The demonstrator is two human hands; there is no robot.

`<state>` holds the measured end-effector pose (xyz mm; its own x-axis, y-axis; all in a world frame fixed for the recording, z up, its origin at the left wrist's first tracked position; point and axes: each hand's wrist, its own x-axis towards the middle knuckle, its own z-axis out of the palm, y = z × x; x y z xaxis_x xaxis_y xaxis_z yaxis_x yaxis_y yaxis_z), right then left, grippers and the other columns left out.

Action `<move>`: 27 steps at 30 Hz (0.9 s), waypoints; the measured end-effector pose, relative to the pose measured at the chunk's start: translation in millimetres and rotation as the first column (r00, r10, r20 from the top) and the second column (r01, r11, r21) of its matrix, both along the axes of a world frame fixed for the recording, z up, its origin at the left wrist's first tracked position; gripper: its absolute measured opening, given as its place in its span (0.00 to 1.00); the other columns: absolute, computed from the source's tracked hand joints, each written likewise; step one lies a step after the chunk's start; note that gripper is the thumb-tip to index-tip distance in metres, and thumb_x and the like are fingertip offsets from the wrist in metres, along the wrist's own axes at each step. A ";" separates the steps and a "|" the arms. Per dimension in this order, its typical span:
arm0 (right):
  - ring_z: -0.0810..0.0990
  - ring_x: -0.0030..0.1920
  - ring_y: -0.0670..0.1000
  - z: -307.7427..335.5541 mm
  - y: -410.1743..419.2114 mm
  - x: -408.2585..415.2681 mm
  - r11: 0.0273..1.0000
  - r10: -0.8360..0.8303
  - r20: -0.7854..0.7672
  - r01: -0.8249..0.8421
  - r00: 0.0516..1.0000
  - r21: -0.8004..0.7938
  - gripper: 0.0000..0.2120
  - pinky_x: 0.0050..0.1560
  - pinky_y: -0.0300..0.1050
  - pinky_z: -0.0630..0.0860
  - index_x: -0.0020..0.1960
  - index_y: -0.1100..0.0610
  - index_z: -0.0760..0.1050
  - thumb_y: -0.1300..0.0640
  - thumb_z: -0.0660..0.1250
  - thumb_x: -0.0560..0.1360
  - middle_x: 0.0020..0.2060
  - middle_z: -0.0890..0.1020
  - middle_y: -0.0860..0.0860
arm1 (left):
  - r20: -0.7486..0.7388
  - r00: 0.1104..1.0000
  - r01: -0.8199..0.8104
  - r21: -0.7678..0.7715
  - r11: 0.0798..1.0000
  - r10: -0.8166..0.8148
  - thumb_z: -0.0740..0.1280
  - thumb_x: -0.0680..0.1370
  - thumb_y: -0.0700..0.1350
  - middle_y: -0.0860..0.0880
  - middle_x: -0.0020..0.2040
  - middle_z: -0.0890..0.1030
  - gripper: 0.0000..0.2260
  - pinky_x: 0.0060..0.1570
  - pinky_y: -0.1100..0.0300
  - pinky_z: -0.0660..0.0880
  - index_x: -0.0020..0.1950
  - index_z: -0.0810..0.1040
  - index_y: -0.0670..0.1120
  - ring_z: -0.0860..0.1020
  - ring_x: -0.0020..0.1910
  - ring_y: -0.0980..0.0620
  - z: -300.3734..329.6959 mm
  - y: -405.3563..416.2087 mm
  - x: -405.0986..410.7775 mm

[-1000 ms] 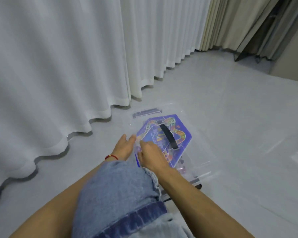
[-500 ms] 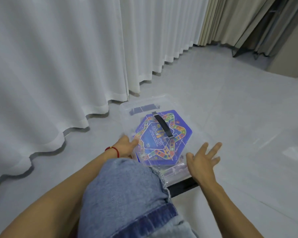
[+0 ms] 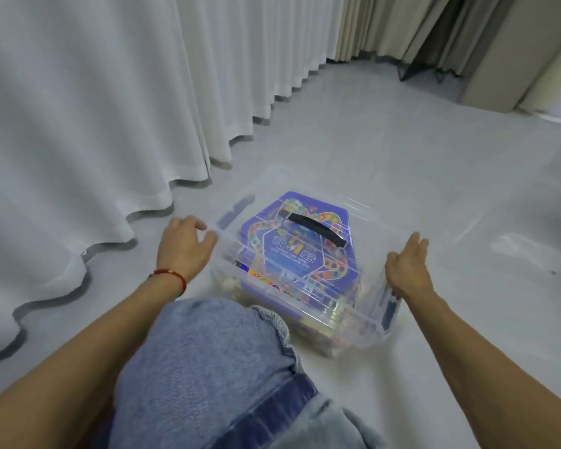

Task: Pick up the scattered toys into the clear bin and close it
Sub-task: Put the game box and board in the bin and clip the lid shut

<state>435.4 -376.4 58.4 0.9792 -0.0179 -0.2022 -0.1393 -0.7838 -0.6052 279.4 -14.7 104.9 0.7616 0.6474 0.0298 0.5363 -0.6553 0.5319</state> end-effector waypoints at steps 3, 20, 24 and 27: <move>0.63 0.76 0.63 -1.6 -1.3 -5.4 0.998 -0.023 0.008 0.023 1.000 0.052 0.32 0.71 0.57 0.65 0.81 0.55 0.38 0.54 0.52 0.84 0.81 0.38 0.54 | -0.199 0.973 0.120 0.012 0.993 -0.115 0.57 0.81 0.55 0.38 0.72 0.67 0.25 0.69 0.45 0.64 0.73 0.66 0.41 0.65 0.71 0.37 -21.9 27.5 36.5; 0.54 0.80 0.52 -18.0 -2.0 -1.7 0.995 0.005 0.066 -0.012 0.998 0.101 0.30 0.72 0.42 0.56 0.82 0.49 0.43 0.55 0.53 0.84 0.81 0.44 0.47 | -0.281 0.928 0.257 0.005 0.967 -0.245 0.57 0.81 0.50 0.46 0.42 0.81 0.13 0.46 0.52 0.73 0.46 0.78 0.47 0.75 0.43 0.41 -33.5 53.3 72.4; 0.52 0.80 0.50 -16.2 -5.1 -0.7 0.995 0.046 0.017 -0.047 0.999 0.089 0.30 0.70 0.40 0.55 0.82 0.50 0.42 0.56 0.51 0.85 0.81 0.44 0.47 | -0.441 0.867 0.252 -0.012 0.968 -0.232 0.66 0.78 0.47 0.41 0.45 0.81 0.08 0.45 0.54 0.73 0.45 0.79 0.43 0.78 0.45 0.40 -22.4 62.8 79.4; 0.53 0.80 0.52 -13.0 -1.7 -2.4 0.996 0.024 0.044 -0.028 0.999 0.083 0.30 0.73 0.43 0.54 0.82 0.50 0.42 0.57 0.52 0.84 0.82 0.45 0.48 | -0.517 0.827 0.261 0.005 0.965 -0.221 0.66 0.76 0.44 0.38 0.46 0.80 0.06 0.46 0.52 0.76 0.43 0.76 0.42 0.78 0.44 0.39 -18.4 62.2 82.5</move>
